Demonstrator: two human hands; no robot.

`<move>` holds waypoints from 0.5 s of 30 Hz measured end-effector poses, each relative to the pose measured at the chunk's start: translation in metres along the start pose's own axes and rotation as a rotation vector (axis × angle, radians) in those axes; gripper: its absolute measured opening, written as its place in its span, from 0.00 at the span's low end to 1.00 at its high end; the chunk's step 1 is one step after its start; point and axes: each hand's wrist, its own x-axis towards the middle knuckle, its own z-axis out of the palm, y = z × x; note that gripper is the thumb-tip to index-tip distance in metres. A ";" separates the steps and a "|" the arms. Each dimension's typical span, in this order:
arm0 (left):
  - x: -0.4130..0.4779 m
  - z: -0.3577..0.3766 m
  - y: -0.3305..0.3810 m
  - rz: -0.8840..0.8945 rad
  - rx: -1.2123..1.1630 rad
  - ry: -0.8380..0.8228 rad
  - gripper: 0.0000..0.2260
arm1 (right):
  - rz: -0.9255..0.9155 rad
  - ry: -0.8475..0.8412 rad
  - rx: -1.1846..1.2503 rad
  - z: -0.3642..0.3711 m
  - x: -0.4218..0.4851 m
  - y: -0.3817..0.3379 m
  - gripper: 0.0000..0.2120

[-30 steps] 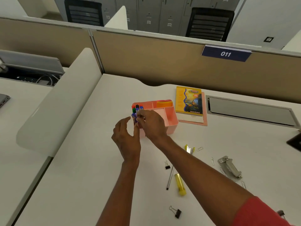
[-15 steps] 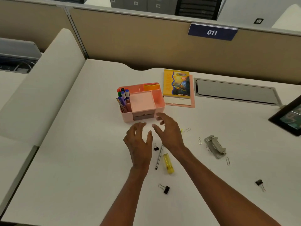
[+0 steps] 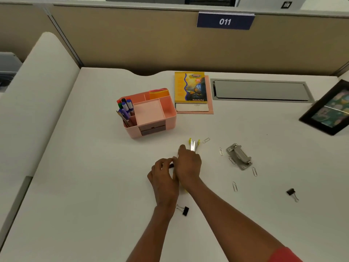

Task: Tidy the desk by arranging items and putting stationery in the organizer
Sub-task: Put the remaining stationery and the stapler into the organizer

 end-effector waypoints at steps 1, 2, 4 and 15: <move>-0.001 0.000 -0.001 -0.004 0.000 -0.006 0.17 | 0.022 -0.008 0.014 0.001 0.001 -0.002 0.07; -0.002 -0.001 -0.002 -0.007 0.000 -0.010 0.17 | 0.042 -0.012 0.028 0.001 0.001 -0.004 0.06; -0.002 -0.003 -0.003 -0.009 -0.001 -0.003 0.17 | 0.077 -0.013 0.050 -0.001 0.002 -0.006 0.05; 0.010 -0.002 0.003 -0.052 -0.048 0.061 0.13 | 0.091 0.137 0.374 -0.042 0.013 -0.003 0.08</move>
